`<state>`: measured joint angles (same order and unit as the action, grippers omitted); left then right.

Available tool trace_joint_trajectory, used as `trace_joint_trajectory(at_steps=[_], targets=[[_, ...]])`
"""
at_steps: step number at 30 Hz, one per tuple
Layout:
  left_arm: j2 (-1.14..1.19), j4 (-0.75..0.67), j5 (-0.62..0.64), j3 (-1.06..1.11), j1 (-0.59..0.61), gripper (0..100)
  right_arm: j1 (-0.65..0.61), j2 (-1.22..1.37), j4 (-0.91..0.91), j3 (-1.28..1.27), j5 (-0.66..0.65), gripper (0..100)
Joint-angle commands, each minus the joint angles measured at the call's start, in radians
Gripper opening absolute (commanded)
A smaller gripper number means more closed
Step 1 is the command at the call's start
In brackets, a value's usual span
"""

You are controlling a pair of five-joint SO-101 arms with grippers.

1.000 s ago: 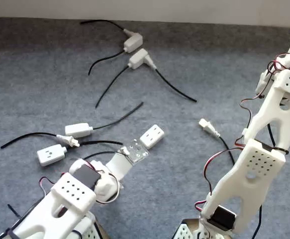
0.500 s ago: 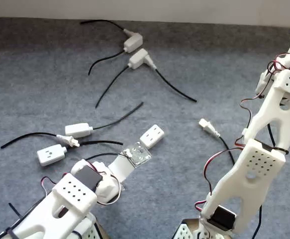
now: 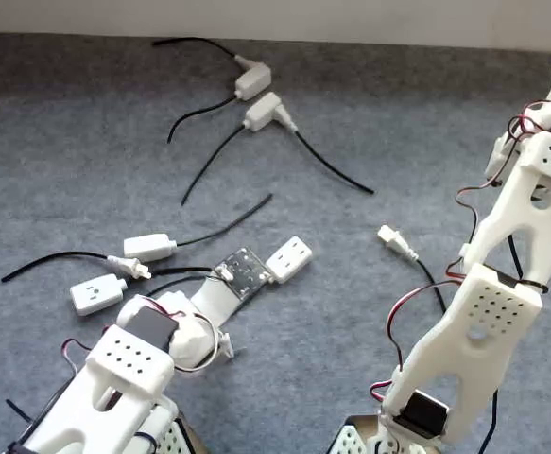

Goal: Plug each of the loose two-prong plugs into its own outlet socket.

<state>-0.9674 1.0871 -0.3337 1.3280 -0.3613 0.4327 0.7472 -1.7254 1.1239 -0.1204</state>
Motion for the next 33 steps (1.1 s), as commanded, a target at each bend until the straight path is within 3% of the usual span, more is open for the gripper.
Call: trace_joint_trajectory(at_steps=[1,9,20,33], targets=[[-0.01,-0.018,-0.006,-0.007,-0.001,24,-0.013,-0.062,-0.041,0.004,-0.012,16.3],[-0.01,-0.018,0.0,-0.002,-0.177,24,-0.008,-0.062,-0.041,0.004,-0.012,16.3],[-0.01,0.069,-0.005,-0.016,-0.182,23,0.007,-0.062,-0.041,0.004,-0.014,16.3],[-0.01,0.025,-0.005,-0.01,-0.179,23,0.004,-0.062,-0.041,0.004,-0.014,16.3]])
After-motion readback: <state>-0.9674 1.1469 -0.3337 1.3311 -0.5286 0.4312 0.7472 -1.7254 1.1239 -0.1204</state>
